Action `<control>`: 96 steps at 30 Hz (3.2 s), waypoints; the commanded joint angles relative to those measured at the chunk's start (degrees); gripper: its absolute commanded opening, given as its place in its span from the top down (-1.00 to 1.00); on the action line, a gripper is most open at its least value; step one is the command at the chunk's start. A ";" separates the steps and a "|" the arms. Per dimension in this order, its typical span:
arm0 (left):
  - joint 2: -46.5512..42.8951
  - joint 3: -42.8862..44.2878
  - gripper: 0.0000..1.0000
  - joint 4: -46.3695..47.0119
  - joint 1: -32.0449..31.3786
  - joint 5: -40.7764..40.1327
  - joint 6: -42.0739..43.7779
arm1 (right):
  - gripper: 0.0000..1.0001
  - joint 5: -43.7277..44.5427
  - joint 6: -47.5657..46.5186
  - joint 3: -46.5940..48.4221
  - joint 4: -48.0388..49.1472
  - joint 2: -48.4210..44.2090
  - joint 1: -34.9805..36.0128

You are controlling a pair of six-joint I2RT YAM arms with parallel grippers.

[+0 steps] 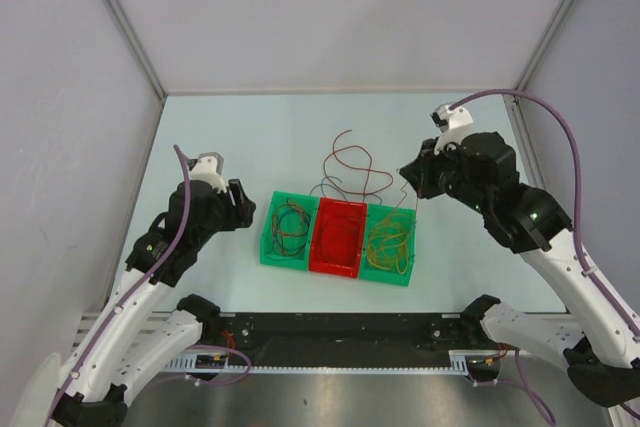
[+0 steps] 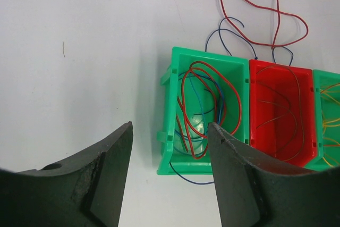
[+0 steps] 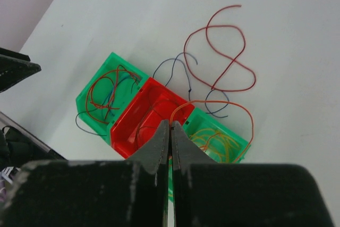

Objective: Untangle the cables
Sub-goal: Place the cable in the bin, then pick up the cable at the center of the board.

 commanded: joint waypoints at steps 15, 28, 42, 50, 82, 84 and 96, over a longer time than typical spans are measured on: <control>-0.26 -0.01 -0.27 1.55 0.38 1.04 1.05 | 1.00 -7.06 8.18 -9.69 -0.26 0.81 -0.30; -0.44 -0.01 -0.26 1.55 0.30 1.21 1.05 | 1.00 -5.74 15.92 -22.00 3.68 2.91 -4.16; -0.44 -0.10 -0.27 1.46 0.38 0.95 0.97 | 1.00 -10.83 18.38 -28.77 13.26 13.02 -5.75; -0.27 -0.10 -0.27 1.55 0.38 0.95 0.97 | 1.00 -9.78 18.64 -29.57 14.85 19.52 -2.68; -0.44 -0.10 -0.27 1.55 0.38 0.77 0.97 | 0.00 -2.40 12.67 -15.42 -1.84 15.75 -1.00; -0.44 -0.10 -0.27 1.63 0.38 0.77 0.97 | -0.01 -2.22 12.41 -15.24 -2.20 15.31 -1.18; -0.26 -0.10 -0.27 1.55 0.38 0.77 0.97 | -0.02 -4.85 12.41 -12.17 2.89 15.83 -2.32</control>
